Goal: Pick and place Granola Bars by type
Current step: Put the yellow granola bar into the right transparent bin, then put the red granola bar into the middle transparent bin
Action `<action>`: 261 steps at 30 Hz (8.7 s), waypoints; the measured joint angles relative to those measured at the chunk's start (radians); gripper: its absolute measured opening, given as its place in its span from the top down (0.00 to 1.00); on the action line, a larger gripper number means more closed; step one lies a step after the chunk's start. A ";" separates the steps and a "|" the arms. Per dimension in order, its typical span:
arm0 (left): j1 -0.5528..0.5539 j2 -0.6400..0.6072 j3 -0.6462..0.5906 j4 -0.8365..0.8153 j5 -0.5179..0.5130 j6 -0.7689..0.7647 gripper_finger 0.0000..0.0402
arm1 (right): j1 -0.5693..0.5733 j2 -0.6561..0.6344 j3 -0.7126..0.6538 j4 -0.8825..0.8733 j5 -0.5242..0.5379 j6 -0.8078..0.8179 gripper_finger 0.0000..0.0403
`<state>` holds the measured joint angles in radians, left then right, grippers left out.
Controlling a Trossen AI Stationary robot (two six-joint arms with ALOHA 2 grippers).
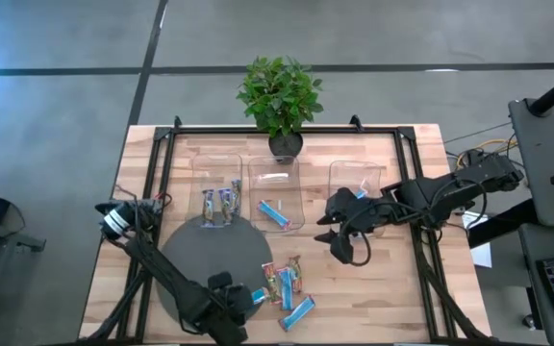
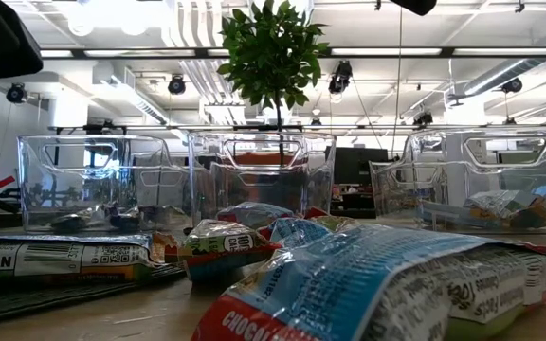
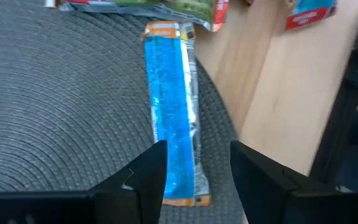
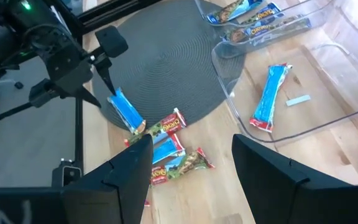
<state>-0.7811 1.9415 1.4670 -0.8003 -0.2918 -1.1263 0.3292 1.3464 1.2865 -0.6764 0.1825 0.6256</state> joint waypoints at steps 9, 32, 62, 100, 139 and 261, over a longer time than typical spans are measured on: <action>0.000 0.000 -0.015 -0.004 -0.047 0.011 0.61 | 0.000 0.000 -0.003 0.000 0.003 -0.033 0.48; 0.000 0.000 -0.150 0.180 0.000 -0.061 0.61 | -0.004 -0.001 -0.068 0.003 0.030 -0.001 0.48; 0.007 -0.006 -0.188 0.230 -0.024 -0.196 0.72 | 0.098 -0.164 -0.055 0.069 0.542 0.001 0.48; 0.626 -0.215 -0.178 1.203 0.004 -0.024 0.74 | 0.246 -0.336 -0.056 0.029 1.011 0.237 0.48; 0.792 0.312 0.590 0.455 0.083 0.093 0.47 | 0.253 -0.344 -0.058 0.021 1.025 0.130 0.48; -0.092 -0.755 -0.768 0.957 -0.234 0.031 0.46 | 0.251 0.865 0.529 -0.325 -0.146 -0.367 0.76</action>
<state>-0.8726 1.1869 0.6987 0.1569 -0.5259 -1.0950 0.5807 2.2117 1.8158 -1.0015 0.0368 0.2585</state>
